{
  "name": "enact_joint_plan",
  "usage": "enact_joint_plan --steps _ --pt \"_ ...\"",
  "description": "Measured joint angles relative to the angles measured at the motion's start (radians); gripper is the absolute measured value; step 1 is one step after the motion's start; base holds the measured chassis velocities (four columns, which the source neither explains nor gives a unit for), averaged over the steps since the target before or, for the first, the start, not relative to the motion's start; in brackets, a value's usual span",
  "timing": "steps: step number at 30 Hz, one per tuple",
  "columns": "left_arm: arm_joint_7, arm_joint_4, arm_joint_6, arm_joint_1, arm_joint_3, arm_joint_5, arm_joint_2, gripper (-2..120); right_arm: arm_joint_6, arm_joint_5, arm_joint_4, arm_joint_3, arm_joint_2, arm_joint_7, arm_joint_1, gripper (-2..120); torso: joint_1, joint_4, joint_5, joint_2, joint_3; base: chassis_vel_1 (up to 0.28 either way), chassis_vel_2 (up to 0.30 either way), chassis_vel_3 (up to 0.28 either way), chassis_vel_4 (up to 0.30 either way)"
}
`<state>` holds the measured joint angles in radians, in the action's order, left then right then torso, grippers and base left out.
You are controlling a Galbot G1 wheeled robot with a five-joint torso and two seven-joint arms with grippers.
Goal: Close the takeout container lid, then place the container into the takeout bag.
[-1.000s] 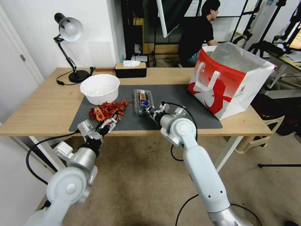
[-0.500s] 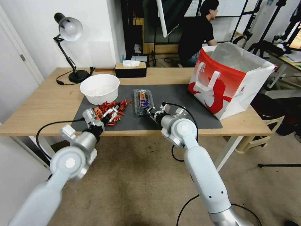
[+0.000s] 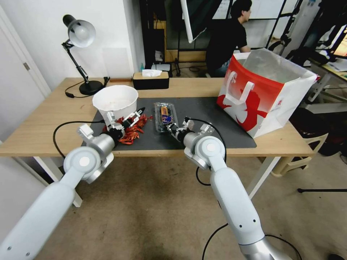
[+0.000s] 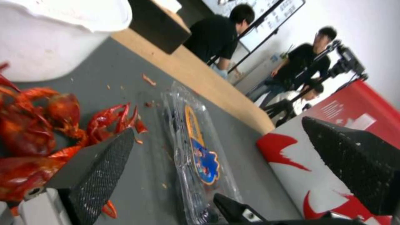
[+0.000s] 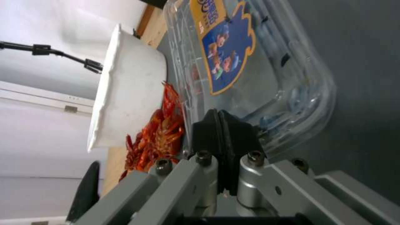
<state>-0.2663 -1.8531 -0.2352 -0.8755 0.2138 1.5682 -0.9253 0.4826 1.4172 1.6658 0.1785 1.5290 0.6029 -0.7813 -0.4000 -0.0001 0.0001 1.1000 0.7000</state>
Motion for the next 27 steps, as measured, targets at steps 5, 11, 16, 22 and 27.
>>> enact_joint_plan --steps 5,11,16,22,27 --pt "-0.013 0.032 -0.013 0.039 -0.041 0.0 -0.005 100 0.001 -0.001 0.0 0.001 -0.002 -0.001 -0.002 0 0.0 0.0 0.0 0.0 0.0 0.0 0.0 0.0 0.0" --pt "-0.03 0.081 -0.029 0.092 -0.1 -0.01 -0.012 100 0.002 -0.001 0.003 0.002 -0.003 -0.001 -0.005 0 0.0 0.0001 -0.0001 0.0 0.0 0.0 0.0 0.0 0.0" --pt "-0.031 0.175 -0.052 0.173 -0.171 -0.042 -0.03 100 0.007 -0.002 0.016 0.003 -0.006 -0.001 -0.014 0 0.0 0.0 -0.0001 0.0 0.0 0.0 0.0 0.0 0.0" --pt "-0.017 0.242 -0.11 0.221 -0.206 -0.077 -0.054 100 0.011 -0.001 0.024 0.002 -0.013 0.004 -0.014 0 0.0 0.0003 -0.0001 0.0 0.0 0.0 0.0 0.0 0.0" --pt "-0.018 0.274 -0.105 0.257 -0.23 -0.083 -0.066 100 0.013 0.0 0.023 0.002 -0.016 0.004 -0.014 0 0.0 0.0002 -0.0001 0.0 0.0 0.0 0.0 0.0 0.0"
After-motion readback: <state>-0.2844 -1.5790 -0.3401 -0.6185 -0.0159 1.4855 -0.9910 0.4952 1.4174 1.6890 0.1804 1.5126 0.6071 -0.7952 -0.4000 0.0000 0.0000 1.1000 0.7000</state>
